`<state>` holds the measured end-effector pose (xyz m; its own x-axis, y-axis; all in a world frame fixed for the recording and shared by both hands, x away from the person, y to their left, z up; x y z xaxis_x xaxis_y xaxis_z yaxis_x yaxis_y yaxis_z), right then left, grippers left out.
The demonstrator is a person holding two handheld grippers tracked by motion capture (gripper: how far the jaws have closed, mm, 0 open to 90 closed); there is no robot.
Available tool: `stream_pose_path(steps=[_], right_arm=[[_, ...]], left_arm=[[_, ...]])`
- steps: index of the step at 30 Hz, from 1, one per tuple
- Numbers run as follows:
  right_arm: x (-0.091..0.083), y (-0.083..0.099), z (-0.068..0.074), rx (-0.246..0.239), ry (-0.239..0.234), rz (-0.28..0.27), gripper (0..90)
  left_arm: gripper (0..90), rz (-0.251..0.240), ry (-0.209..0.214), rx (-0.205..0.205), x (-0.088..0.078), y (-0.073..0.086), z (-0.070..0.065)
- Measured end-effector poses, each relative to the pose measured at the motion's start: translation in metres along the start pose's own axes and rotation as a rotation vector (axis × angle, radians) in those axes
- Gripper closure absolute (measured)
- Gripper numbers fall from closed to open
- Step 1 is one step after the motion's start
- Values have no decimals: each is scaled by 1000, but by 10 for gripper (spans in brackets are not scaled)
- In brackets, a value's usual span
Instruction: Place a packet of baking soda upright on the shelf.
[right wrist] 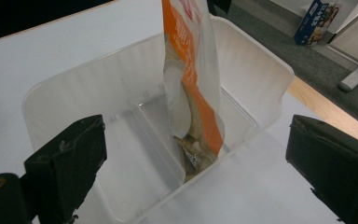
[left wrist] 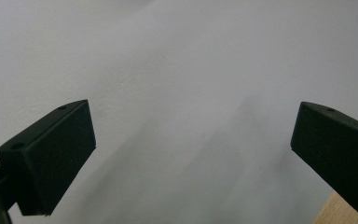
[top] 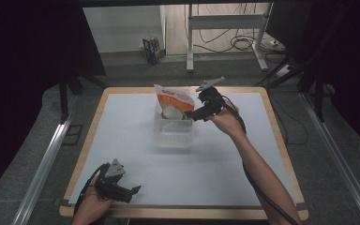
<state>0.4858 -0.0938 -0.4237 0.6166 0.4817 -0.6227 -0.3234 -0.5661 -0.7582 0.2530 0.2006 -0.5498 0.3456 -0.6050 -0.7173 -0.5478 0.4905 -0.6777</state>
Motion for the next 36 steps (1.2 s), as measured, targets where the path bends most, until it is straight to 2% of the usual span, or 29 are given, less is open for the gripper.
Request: stream_pose_path(steps=[23, 27, 36], right_arm=[[-30, 24, 10, 12, 3, -32, 18], [-34, 32, 14, -5, 8, -39, 18], [-40, 45, 22, -11, 7, -44, 18]], left_arm=[[0, 6, -5, 6, 1, 0, -1], [0, 8, -6, 7, 1, 0, -1], [1, 10, -9, 8, 1, 0, -1]])
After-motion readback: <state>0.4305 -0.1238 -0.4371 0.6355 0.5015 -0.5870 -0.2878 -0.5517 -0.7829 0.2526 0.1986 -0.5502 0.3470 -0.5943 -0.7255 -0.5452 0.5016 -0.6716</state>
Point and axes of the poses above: each handheld gripper's, and its own axes: x roughly forward along the jaws, y roughly out of its underside, z roughly to its left, the point moved 3 cm from there along x, roughly forward along the jaws, and after that the axes turned 12 degrees about y, right-handed, at the moved point
